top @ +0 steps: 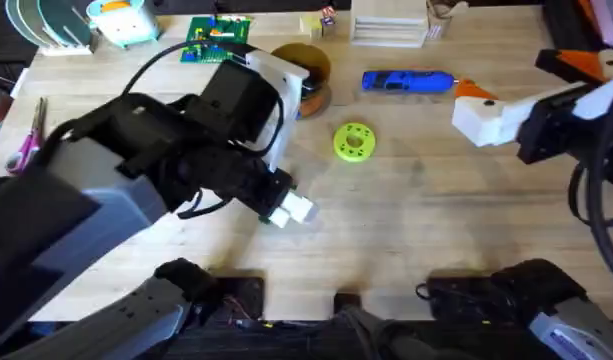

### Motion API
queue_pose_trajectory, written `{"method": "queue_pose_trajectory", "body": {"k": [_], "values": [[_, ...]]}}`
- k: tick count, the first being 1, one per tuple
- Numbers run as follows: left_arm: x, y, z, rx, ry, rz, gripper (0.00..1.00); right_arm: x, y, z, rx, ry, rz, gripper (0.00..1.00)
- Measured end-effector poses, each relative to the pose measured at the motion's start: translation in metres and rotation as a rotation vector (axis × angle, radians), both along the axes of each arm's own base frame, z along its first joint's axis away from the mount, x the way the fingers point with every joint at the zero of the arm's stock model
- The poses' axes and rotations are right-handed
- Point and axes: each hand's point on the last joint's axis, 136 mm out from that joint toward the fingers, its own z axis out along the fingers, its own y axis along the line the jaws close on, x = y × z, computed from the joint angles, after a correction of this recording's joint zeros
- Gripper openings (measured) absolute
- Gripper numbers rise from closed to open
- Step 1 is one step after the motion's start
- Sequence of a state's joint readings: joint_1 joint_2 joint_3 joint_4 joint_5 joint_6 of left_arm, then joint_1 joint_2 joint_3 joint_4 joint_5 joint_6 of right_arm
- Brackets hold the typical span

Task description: Pick up the gripper from the table and insert it into the empty holder that is missing its gripper. Then pick up a screw, insert it into the mounting hole, and use the screwdriver to tighten it. Finally, clean up the table by picking up the vegetable and placing it into the bucket.

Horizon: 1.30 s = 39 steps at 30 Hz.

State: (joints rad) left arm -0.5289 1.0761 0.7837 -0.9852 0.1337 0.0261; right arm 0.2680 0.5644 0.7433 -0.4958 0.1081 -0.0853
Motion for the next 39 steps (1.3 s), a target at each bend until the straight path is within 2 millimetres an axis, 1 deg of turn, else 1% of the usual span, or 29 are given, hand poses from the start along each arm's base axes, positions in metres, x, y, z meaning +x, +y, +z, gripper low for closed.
{"method": "queue_pose_trajectory", "body": {"k": [4, 11, 15, 18, 21, 23, 24, 25, 29, 30, 31, 36, 39], "values": [[-0.002, 0.001, -0.019, 0.047, 0.082, 0.0, 0.994, 0.0, 0.0, 0.0, 0.003, 0.001, -0.001, 0.989], [0.002, -0.001, -0.042, 0.091, 0.156, 0.0, 0.993, 0.0, 0.0, 0.0, 0.003, 0.002, -0.001, 0.99], [-0.002, 0.0, -0.056, 0.122, 0.216, -0.001, 0.992, 0.0, 0.0, 0.0, 0.003, 0.002, -0.001, 0.989], [-0.003, 0.002, -0.064, 0.146, 0.245, -0.005, 0.992, 0.0, 0.0, 0.0, 0.003, 0.002, -0.001, 0.989], [0.001, 0.002, -0.065, 0.156, 0.24, -0.013, 0.988, 0.0, 0.0, -0.001, 0.002, 0.003, -0.001, 0.989], [0.002, 0.003, -0.066, 0.167, 0.235, -0.015, 0.891, -0.001, 0.0, -0.002, 0.002, 0.007, -0.002, 0.99], [0.003, 0.004, -0.066, 0.172, 0.232, -0.016, 0.805, -0.001, 0.0, -0.002, 0.001, 0.008, -0.001, 0.989], [0.004, 0.004, -0.066, 0.172, 0.229, -0.017, 0.697, -0.001, 0.0, -0.002, 0.001, 0.008, -0.001, 0.989], [0.005, 0.002, -0.068, 0.168, 0.227, -0.026, 0.105, -0.001, 0.0, -0.002, 0.001, 0.009, -0.001, 0.989], [0.006, 0.001, -0.067, 0.165, 0.223, -0.03, 0.035, -0.001, 0.0, -0.002, 0.001, 0.008, -0.001, 0.989], [0.006, 0.0, -0.068, 0.16, 0.224, -0.031, 0.017, -0.001, 0.0, -0.002, 0.001, 0.009, -0.001, 0.989], [0.005, 0.001, -0.066, 0.168, 0.236, -0.036, 0.018, -0.001, 0.0, -0.002, 0.001, 0.009, -0.001, 0.989], [0.011, -0.001, -0.054, 0.173, 0.222, -0.034, 0.018, -0.001, 0.0, -0.002, 0.001, 0.009, -0.001, 0.989]]}}
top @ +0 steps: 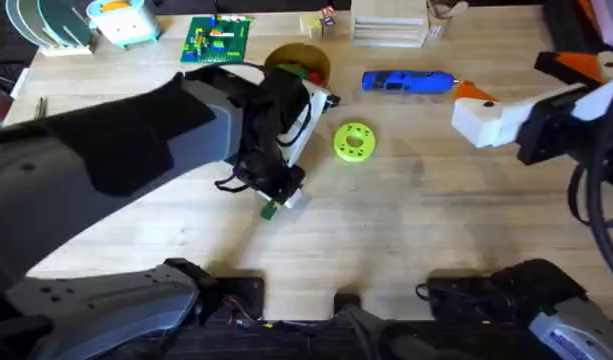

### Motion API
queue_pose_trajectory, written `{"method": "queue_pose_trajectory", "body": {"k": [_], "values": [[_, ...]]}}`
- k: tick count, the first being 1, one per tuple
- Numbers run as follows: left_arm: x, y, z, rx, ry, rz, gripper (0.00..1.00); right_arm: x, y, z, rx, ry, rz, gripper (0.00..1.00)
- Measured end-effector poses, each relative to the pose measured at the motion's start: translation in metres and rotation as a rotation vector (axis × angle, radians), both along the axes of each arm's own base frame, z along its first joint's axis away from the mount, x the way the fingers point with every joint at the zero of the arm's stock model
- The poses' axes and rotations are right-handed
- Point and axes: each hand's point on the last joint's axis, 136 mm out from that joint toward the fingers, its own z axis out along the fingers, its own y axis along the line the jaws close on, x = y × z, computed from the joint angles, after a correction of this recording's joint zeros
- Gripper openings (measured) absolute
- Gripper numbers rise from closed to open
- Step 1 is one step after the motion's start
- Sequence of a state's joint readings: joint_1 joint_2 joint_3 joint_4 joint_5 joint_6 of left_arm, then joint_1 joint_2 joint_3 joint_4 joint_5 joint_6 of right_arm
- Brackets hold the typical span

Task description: Pick up the gripper from the table and insert it into the empty holder that is missing its gripper. Then pick up a screw, insert it into the mounting hole, and use the screwdriver to tighten it. Finally, clean up the table by picking up the vegetable and placing it into the bucket.

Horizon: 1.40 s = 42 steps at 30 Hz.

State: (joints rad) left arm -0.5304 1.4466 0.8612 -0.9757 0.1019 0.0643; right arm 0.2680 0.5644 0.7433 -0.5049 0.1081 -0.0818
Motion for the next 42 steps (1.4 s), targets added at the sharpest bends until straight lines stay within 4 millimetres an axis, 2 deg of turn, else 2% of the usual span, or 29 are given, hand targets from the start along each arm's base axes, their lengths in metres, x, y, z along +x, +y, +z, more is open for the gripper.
{"method": "queue_pose_trajectory", "body": {"k": [2, 4, 9, 11, 14, 17, 24, 29, 37, 42], "values": [[0.013, -0.006, 0.017, -0.02, -0.05, -0.005, 0.018, 0.0, 0.0, 0.0, 0.0, 0.0, 0.0, 0.989], [0.033, -0.016, 0.044, -0.065, -0.143, -0.009, 0.018, 0.0, 0.0, 0.0, 0.0, 0.0, 0.0, 0.989], [0.097, -0.043, 0.13, -0.213, -0.513, 0.006, 0.017, 0.0, 0.0, 0.0, 0.0, 0.0, 0.0, 0.991], [0.119, -0.047, 0.158, -0.246, -0.652, 0.024, 0.017, 0.0, 0.0, 0.0, 0.0, 0.0, 0.0, 0.989], [0.143, -0.049, 0.18, -0.262, -0.784, 0.056, 0.017, 0.0, 0.0, 0.0, 0.0, 0.0, 0.0, 0.989], [0.163, -0.053, 0.181, -0.263, -0.838, 0.076, 0.016, 0.0, 0.0, 0.0, 0.0, 0.0, 0.0, 0.989], [0.213, -0.071, 0.154, -0.257, -0.898, 0.104, 0.016, 0.0, 0.0, 0.0, 0.0, 0.0, 0.0, 0.989], [0.236, -0.066, 0.145, -0.236, -0.943, 0.169, 0.015, 0.0, 0.0, 0.0, 0.0, 0.0, 0.0, 0.989], [0.253, -0.043, 0.134, -0.359, -0.869, 0.6, 0.015, 0.0, 0.0, 0.0, 0.0, 0.0, 0.0, 0.989], [0.255, -0.041, 0.118, -0.444, -0.778, 0.834, 0.015, 0.0, 0.0, 0.0, 0.0, 0.0, 0.0, 0.988]]}}
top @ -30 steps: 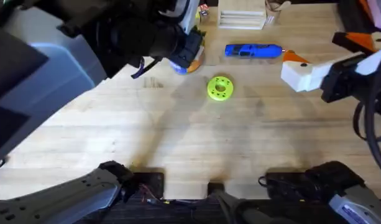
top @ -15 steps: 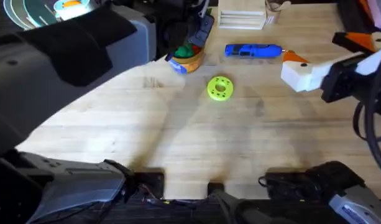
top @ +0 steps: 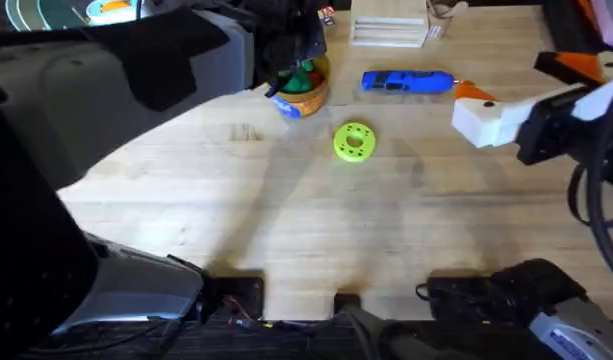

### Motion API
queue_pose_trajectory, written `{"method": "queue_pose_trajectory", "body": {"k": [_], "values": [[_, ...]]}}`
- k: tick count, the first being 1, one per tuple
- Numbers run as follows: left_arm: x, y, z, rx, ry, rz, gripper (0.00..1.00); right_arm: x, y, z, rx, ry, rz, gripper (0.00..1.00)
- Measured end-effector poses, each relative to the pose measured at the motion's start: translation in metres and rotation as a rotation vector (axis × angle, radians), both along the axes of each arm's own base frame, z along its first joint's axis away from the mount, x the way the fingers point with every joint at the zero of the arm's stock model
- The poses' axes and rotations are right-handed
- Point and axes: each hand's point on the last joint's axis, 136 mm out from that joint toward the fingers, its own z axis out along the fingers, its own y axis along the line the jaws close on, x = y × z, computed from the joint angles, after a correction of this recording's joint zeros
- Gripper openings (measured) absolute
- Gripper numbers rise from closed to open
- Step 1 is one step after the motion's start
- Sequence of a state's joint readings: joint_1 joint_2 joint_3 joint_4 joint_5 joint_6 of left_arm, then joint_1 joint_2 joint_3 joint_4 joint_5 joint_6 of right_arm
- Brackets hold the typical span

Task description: Pick up the gripper from the table and insert it into the empty holder that is missing its gripper. Then pick up a screw, insert it into the mounting hole, and use the screwdriver to tighten it. Finally, clean up the table by picking up the vegetable and placing it into the bucket.

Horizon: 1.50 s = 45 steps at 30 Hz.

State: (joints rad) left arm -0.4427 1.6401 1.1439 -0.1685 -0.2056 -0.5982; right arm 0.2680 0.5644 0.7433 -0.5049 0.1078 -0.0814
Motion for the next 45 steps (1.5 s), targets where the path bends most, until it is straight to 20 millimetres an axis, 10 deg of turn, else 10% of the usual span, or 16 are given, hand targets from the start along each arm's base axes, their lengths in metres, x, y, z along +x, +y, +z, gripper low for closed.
{"method": "queue_pose_trajectory", "body": {"k": [5, 9, 15, 23, 29, 36, 45], "values": [[0.0, -0.002, -0.003, -0.102, 0.027, 0.065, 0.026, 0.0, 0.0, 0.0, 0.0, 0.0, 0.0, 0.99], [-0.002, -0.003, -0.004, -0.134, 0.043, 0.081, 0.269, 0.0, 0.0, 0.0, 0.0, 0.0, 0.0, 0.989], [-0.002, -0.004, -0.004, -0.155, 0.048, 0.09, 0.981, 0.0, 0.0, 0.0, 0.0, 0.0, 0.0, 0.989], [-0.004, -0.006, 0.003, 0.002, 0.001, -0.038, 0.996, -0.006, -0.002, -0.014, -0.017, 0.061, 0.0, 0.989], [-0.019, -0.005, 0.053, 0.201, -0.139, -0.182, 0.995, -0.013, -0.001, -0.023, -0.023, 0.108, 0.013, 0.992], [-0.068, 0.02, 0.097, 0.399, -0.176, -0.309, 0.995, -0.039, 0.001, -0.012, -0.018, 0.192, 0.06, 0.99], [-0.143, 0.062, 0.095, 0.583, -0.032, -0.433, 0.995, -0.08, -0.008, 0.014, -0.017, 0.269, 0.06, 0.99]]}}
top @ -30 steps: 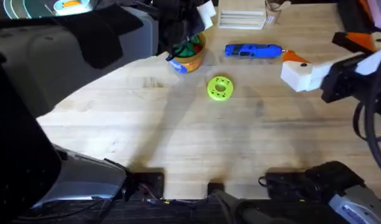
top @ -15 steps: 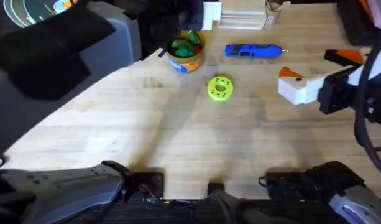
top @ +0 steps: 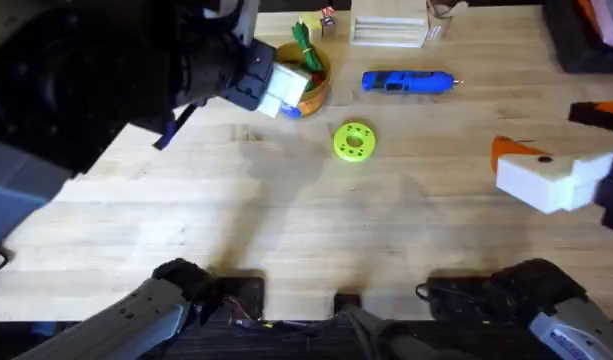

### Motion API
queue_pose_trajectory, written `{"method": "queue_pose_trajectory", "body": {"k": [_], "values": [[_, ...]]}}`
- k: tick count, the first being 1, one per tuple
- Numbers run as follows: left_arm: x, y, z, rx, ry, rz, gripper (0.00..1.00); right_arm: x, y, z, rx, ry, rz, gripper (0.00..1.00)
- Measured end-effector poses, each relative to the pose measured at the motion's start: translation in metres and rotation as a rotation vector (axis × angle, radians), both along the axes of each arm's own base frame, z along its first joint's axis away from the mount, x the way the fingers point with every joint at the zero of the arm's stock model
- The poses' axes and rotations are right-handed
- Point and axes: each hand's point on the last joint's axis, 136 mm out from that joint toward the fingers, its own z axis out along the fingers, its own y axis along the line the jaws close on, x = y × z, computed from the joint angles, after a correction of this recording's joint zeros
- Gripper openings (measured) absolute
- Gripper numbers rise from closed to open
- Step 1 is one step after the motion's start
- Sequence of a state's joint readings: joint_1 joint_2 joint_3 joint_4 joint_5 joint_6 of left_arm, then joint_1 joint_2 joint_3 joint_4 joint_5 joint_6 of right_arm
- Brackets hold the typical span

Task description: Pick up the gripper from the table and insert it into the empty holder that is missing its gripper. Then pick up a screw, insert it into the mounting hole, and use the screwdriver to tighten it. Finally, clean up the table by picking up the vegetable and placing it into the bucket.

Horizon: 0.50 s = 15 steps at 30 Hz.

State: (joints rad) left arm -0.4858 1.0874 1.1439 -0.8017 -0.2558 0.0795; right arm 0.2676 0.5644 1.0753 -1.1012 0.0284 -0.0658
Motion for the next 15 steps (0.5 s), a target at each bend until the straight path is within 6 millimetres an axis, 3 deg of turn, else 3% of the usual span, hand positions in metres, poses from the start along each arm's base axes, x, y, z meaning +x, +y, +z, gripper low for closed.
{"method": "queue_pose_trajectory", "body": {"k": [7, 15], "values": [[-0.034, 0.018, 0.005, 0.032, 0.026, -0.013, 0.995, -0.016, -0.004, 0.015, 0.036, 0.014, -0.03, 0.991], [-0.04, 0.022, 0.008, 0.033, 0.019, -0.015, 0.995, -0.019, -0.002, 0.011, 0.057, 0.038, -0.028, 0.992]]}}
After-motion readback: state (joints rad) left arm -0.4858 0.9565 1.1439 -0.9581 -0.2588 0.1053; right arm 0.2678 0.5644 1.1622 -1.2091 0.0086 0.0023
